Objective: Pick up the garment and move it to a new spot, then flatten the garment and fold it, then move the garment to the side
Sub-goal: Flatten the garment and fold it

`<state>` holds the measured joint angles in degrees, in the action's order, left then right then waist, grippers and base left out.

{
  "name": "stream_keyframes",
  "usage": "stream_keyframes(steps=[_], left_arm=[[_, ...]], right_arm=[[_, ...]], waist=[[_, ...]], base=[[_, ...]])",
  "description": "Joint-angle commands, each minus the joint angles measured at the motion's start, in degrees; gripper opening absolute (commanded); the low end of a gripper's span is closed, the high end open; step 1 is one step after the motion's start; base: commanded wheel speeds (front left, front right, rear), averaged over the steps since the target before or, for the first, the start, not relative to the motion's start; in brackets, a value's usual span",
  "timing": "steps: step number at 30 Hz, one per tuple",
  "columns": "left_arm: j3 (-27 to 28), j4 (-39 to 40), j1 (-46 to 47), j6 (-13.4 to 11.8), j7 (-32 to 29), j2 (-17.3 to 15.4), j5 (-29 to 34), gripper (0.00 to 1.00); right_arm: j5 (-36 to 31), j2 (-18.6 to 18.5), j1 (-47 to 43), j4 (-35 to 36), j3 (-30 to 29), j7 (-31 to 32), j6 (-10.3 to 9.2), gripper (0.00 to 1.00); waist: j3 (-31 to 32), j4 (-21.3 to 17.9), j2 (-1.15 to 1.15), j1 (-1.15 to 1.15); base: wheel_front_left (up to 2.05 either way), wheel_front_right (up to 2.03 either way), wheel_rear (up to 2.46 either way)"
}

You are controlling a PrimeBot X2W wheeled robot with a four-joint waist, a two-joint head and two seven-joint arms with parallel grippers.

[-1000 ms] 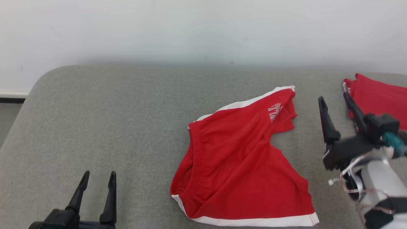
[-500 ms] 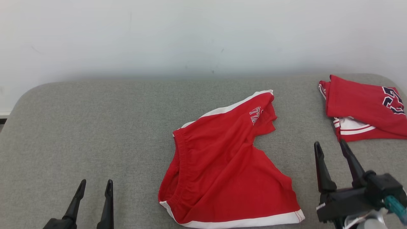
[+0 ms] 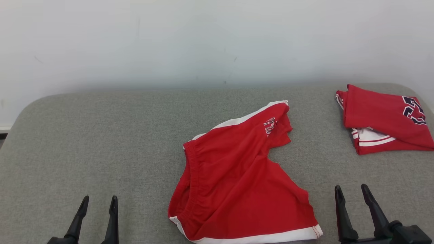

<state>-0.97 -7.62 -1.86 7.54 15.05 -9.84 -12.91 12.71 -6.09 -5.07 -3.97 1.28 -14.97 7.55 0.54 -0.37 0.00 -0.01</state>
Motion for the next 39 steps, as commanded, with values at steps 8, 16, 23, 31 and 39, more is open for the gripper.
stream_keyframes(steps=[8,16,23,31,39], left_arm=[[0.17,-0.12,-1.08,-0.12,0.16,0.03,0.43,1.00],[0.38,-0.24,-1.35,-0.12,0.17,0.27,0.61,1.00],[-1.42,-0.48,-0.96,-0.12,0.16,-0.93,0.82,1.00],[-12.20,-1.48,3.11,-0.12,-1.59,-8.68,-1.13,1.00],[-26.45,-2.13,7.35,-0.12,-3.95,-16.46,-5.80,1.00]], right_arm=[[-0.63,1.15,-2.10,0.66,0.06,0.29,-0.16,1.00],[-0.60,1.35,-2.42,0.87,-0.30,0.55,-0.16,1.00],[-0.75,0.69,-2.25,0.20,-0.03,1.33,-0.16,1.00],[-0.24,-1.72,-2.04,-2.05,0.39,3.03,-0.16,1.00],[0.65,-4.09,-1.97,-6.68,3.12,3.83,-0.16,1.00]], waist=[[0.28,0.42,0.00,0.01],[0.32,0.72,0.00,0.01],[0.26,0.68,0.00,0.01],[-0.22,0.70,0.00,0.01],[-1.73,0.06,0.00,0.01]], base=[[0.00,0.00,0.00],[0.00,0.00,0.00],[0.00,0.00,0.00],[0.00,0.00,0.00],[0.00,0.00,0.00]])
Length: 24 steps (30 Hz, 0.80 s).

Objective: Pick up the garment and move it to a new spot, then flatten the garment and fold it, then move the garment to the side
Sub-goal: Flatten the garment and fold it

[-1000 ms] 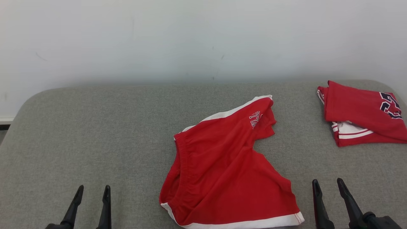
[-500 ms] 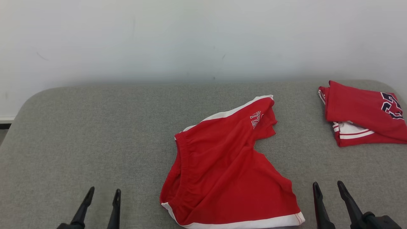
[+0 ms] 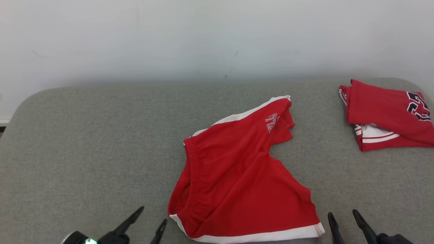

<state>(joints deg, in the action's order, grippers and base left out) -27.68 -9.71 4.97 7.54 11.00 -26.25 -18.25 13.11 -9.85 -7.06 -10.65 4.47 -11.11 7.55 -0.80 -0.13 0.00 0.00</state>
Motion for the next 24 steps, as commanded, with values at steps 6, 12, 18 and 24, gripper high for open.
stream_keyframes(steps=[6,12,18,24], left_arm=[[-10.00,-2.51,5.23,-0.12,0.45,-3.93,-3.60,1.00],[-18.44,-6.67,12.06,-0.12,1.68,-6.06,-6.27,1.00],[-26.55,-9.44,18.20,-0.12,2.57,-8.16,-8.10,1.00],[-34.11,-11.95,23.38,-0.12,3.17,-9.47,-10.59,1.00]], right_arm=[[1.07,-1.11,1.95,-3.82,1.79,0.35,-0.16,1.00],[1.82,-1.63,4.74,-7.36,4.25,0.46,-0.16,1.00],[3.00,-1.87,6.82,-10.35,6.60,0.94,-0.16,1.00],[3.82,-1.40,8.47,-12.66,9.19,1.35,-0.16,1.00]], waist=[[-2.34,-0.73,0.00,0.00],[-4.27,-1.30,0.00,0.00],[-5.52,-2.01,0.00,0.00],[-6.30,-2.85,0.00,0.00]], base=[[0.00,0.00,0.00],[0.00,0.00,0.00],[0.00,0.00,0.00],[0.00,0.00,0.00]])
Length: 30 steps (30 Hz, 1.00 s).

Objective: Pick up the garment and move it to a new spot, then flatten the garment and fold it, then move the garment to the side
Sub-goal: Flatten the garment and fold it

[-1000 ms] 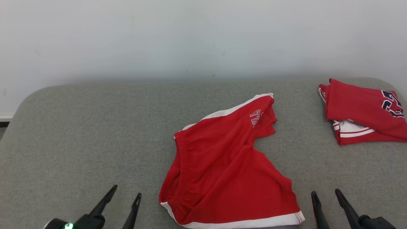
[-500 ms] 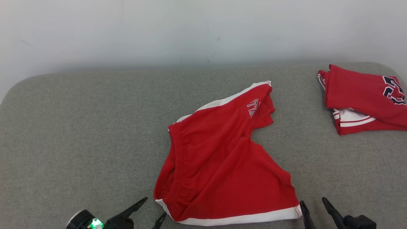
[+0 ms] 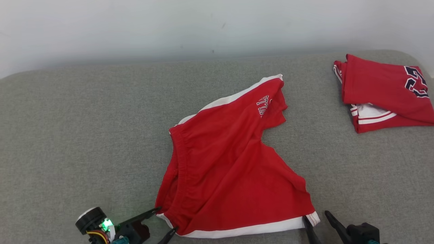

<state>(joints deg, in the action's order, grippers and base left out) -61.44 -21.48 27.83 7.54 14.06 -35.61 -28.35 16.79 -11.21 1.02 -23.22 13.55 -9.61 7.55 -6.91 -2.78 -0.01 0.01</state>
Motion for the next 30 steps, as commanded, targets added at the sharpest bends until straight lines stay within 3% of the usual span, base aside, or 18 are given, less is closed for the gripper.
stream_keyframes(steps=[1,7,8,9,10,11,17,30], left_arm=[[-1.63,-0.73,1.25,-0.12,0.22,-0.21,-0.96,1.00],[-7.29,-3.39,5.23,-0.12,0.75,0.48,-2.68,1.00],[-7.70,-3.78,5.71,-0.13,0.89,0.72,-3.07,0.95],[-8.12,-4.12,6.04,-0.12,0.95,0.95,-3.55,0.47],[-8.43,-4.55,6.17,-0.12,0.99,1.12,-4.04,0.12],[-8.73,-4.87,6.27,-0.12,1.02,1.18,-4.32,0.00],[-7.26,-4.71,4.43,-0.12,1.21,2.01,-6.59,0.00],[8.06,6.67,-1.42,-0.35,1.15,1.63,-7.15,0.00]], right_arm=[[0.30,-0.01,0.77,-0.48,0.48,-0.21,-0.16,1.00],[1.14,0.57,3.00,-3.08,2.22,0.19,-0.16,1.00],[1.44,0.63,3.31,-3.50,2.43,0.25,-0.16,0.60],[1.52,0.63,3.66,-4.02,2.67,0.21,-0.16,0.24],[1.91,0.68,3.96,-4.48,3.04,0.11,-0.16,0.00],[2.08,0.73,4.27,-4.84,3.37,-0.33,-0.16,0.00],[2.88,0.59,4.50,-5.77,3.96,-2.71,-0.16,0.00],[6.34,-2.22,6.85,3.65,3.09,-3.96,-0.16,0.00]], waist=[[-0.30,-0.33,0.01,-0.01],[-1.24,-0.68,0.01,-0.01],[-1.35,-0.66,0.01,-0.01],[-1.44,-0.63,0.01,-0.01],[-1.50,-0.56,0.01,-0.01],[-1.54,-0.48,0.01,-0.01],[-0.63,0.63,0.01,-0.01],[2.24,1.63,0.01,-0.01]], base=[[0.00,0.00,0.00],[0.00,0.00,0.00],[0.00,0.00,0.00],[0.00,0.00,0.00],[0.00,0.00,0.00],[0.00,0.00,0.00],[0.00,0.00,0.00],[0.00,0.00,0.00]])
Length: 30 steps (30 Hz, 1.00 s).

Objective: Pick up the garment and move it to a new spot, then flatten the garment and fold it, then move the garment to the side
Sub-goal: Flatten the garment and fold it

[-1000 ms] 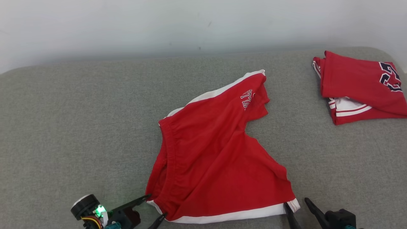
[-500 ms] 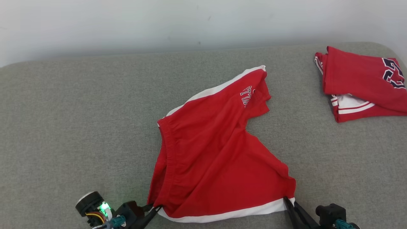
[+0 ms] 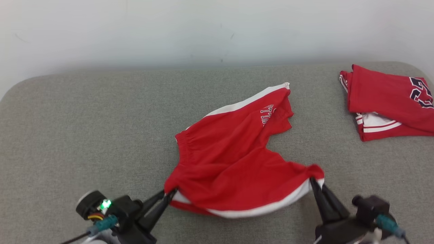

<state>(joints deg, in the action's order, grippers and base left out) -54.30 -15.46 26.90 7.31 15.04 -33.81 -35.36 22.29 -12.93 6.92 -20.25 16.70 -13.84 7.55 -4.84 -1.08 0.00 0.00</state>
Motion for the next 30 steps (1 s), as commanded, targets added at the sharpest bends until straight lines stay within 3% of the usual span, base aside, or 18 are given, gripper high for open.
stream_keyframes(steps=[1,8,14,22,30], left_arm=[[1.97,1.65,-0.23,-0.09,0.16,-0.16,-0.29,0.00],[8.67,4.75,6.19,0.07,0.18,0.35,-3.13,0.00],[11.10,3.93,21.47,0.09,-1.54,0.22,-9.27,0.00],[11.68,-0.81,48.61,0.10,-6.59,0.06,-16.70,0.00],[9.51,-9.31,69.76,0.11,-8.55,1.39,-22.22,0.00]], right_arm=[[1.39,-0.91,1.75,1.47,-0.10,1.01,-0.16,0.00],[6.38,-2.50,10.94,4.63,-1.36,5.97,-0.16,0.00],[10.65,-1.22,28.50,2.92,-3.72,11.94,-0.16,0.00],[10.07,0.79,60.84,-5.51,-8.16,18.86,-0.16,0.00],[6.93,4.81,87.20,-20.85,-14.06,19.37,-0.17,0.00]], waist=[[0.20,-0.11,0.00,0.00],[-1.86,-0.08,0.00,0.00],[-8.89,-0.07,0.00,0.00],[-23.13,-0.11,0.00,0.00],[-31.42,-0.75,0.00,0.00]], base=[[0.00,0.00,0.00],[0.00,0.00,0.00],[0.00,0.00,0.00],[0.00,0.00,0.00],[0.00,0.00,0.00]])
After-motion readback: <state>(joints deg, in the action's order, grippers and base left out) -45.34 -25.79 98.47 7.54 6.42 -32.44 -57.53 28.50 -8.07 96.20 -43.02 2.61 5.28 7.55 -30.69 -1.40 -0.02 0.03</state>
